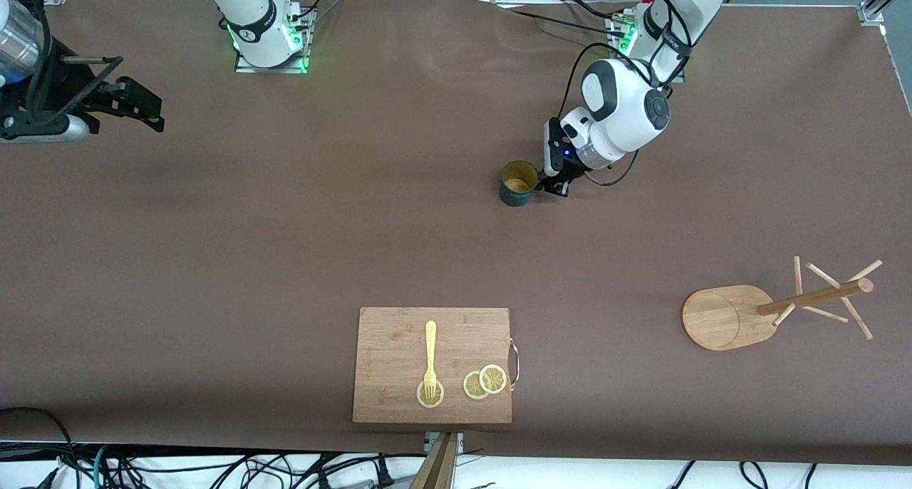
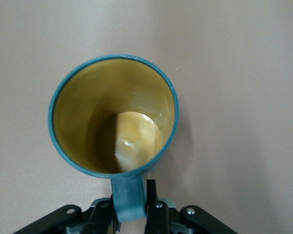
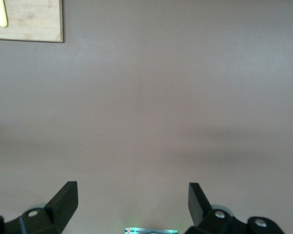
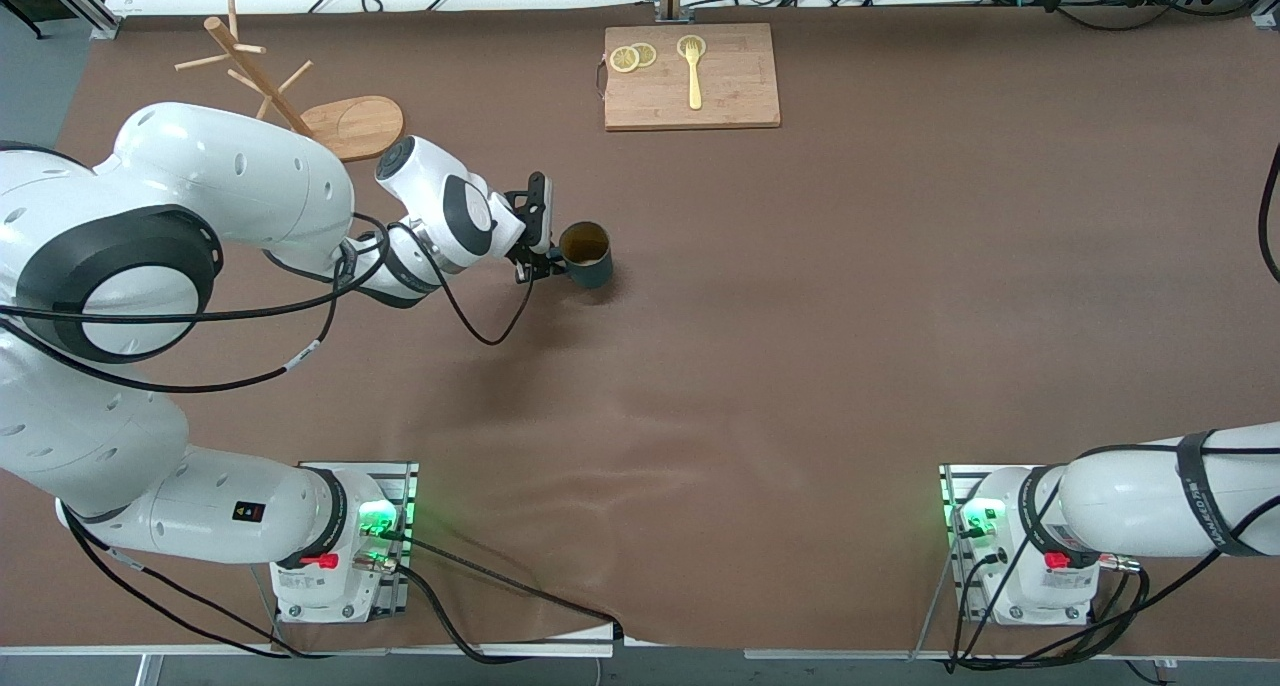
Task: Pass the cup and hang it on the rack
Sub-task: 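Grasp the teal mug's rim with the left gripper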
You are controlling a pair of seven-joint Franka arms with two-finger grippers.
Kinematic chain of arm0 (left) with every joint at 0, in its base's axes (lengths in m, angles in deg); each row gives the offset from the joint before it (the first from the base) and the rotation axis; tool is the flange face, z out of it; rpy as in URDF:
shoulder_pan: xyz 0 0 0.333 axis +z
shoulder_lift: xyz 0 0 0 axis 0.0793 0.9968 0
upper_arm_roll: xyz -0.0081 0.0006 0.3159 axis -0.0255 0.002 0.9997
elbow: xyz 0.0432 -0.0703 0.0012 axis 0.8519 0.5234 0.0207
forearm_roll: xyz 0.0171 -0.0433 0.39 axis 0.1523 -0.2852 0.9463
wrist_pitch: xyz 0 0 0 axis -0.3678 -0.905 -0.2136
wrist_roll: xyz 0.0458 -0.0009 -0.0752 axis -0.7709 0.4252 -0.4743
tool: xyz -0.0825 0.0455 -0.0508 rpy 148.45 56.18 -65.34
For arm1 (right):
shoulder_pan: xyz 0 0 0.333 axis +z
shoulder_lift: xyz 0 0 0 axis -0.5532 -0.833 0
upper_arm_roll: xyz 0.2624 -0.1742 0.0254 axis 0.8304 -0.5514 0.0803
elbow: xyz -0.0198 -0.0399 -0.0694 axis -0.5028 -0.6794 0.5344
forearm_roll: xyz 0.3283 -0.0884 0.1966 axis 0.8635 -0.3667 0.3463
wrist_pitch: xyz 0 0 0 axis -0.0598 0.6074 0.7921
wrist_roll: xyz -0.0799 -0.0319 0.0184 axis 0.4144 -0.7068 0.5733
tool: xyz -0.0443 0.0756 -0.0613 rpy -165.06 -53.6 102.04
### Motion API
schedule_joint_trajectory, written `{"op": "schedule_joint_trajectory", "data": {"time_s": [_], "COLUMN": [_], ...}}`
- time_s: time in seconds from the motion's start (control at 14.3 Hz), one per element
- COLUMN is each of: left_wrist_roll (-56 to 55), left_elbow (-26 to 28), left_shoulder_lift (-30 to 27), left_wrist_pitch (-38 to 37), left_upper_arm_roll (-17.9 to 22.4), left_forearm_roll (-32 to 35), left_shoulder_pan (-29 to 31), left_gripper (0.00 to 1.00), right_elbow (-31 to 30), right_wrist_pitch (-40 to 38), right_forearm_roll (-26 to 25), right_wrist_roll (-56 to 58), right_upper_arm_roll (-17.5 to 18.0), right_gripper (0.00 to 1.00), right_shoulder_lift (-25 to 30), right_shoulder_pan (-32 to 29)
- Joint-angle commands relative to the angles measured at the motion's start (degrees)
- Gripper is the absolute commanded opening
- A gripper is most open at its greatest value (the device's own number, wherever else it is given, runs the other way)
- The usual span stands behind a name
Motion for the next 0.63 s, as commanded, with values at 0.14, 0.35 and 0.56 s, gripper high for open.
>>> {"op": "schedule_joint_trajectory", "data": {"time_s": [0.14, 0.35, 0.56], "left_wrist_roll": [1.0, -0.4, -7.3], "left_elbow": [-0.3, -1.8, -2.8], "left_shoulder_lift": [-1.0, -1.8, -4.7], "left_wrist_pitch": [-0.5, -6.1, -16.2], "left_upper_arm_roll": [0.0, 3.1, 8.0], "left_forearm_roll": [-4.4, -4.4, -4.4], "left_shoulder_pan": [1.6, 2.5, 2.8], "left_gripper": [0.00, 0.00, 0.00], "right_elbow": [1.7, 1.7, 1.8], "right_wrist_pitch": [-0.2, 0.1, 0.9], "right_forearm_roll": [1.1, 0.3, 0.5], "right_wrist_roll": [1.0, 1.3, 3.8], "right_upper_arm_roll": [0.5, 0.7, 0.6], "right_gripper": [1.00, 1.00, 1.00], "right_shoulder_lift": [0.1, -0.5, -1.3], "right_shoulder_pan": [-0.7, -0.3, -0.6]}}
